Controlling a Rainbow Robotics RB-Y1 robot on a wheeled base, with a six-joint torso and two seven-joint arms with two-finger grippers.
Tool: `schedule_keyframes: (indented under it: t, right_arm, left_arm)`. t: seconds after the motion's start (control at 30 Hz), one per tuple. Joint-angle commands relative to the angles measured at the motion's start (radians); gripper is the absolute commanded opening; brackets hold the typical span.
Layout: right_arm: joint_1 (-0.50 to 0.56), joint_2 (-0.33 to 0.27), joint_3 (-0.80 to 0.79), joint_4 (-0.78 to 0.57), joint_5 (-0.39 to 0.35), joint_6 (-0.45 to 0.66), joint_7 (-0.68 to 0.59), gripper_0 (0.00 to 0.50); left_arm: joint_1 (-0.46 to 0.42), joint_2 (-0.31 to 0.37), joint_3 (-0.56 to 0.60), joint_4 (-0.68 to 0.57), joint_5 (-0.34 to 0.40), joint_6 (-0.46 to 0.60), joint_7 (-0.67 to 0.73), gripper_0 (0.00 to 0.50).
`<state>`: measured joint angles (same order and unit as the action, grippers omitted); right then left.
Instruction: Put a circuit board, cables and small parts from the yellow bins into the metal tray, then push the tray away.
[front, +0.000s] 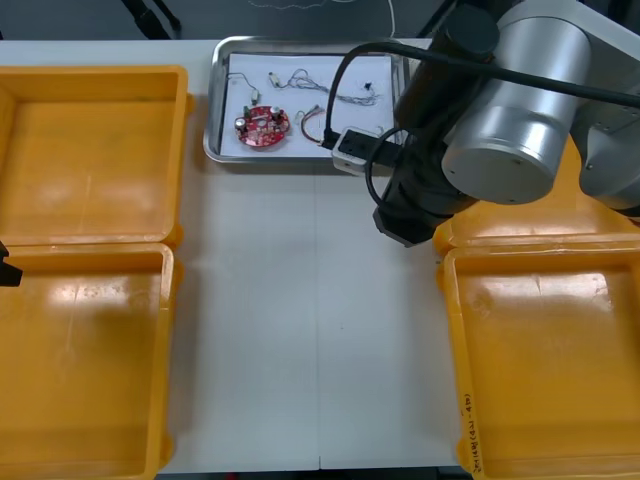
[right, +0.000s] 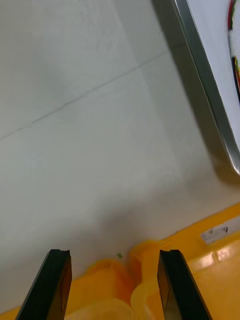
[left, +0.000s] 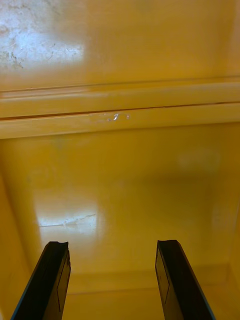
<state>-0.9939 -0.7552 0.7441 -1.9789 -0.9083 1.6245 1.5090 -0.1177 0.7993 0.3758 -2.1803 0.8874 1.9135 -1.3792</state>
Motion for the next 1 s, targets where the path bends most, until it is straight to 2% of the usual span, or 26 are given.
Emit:
schedule_keyframes:
  t: [0.03,0.23,0.67,1.0]
  right_arm:
    - [0.058,-0.088,-0.06,-0.11,-0.009,0.031,-0.076,0.5]
    - [0.17,-0.119,-0.154,-0.192,-0.011,0.069,-0.159,0.5]
    - [0.416,-0.136,-0.407,-0.278,0.003,0.15,-0.177,0.5]
    - [0.558,-0.136,-0.54,-0.307,0.02,0.181,-0.196,0.5]
  left_arm:
    - [0.016,-0.008,0.031,-0.027,-0.008,0.006,-0.081,0.5]
    - [0.016,-0.008,0.031,-0.027,-0.008,0.006,-0.081,0.5]
    - [0.016,-0.008,0.031,-0.027,-0.008,0.006,-0.081,0.5]
    - [0.016,-0.008,0.031,-0.027,-0.008,0.006,-0.081,0.5]
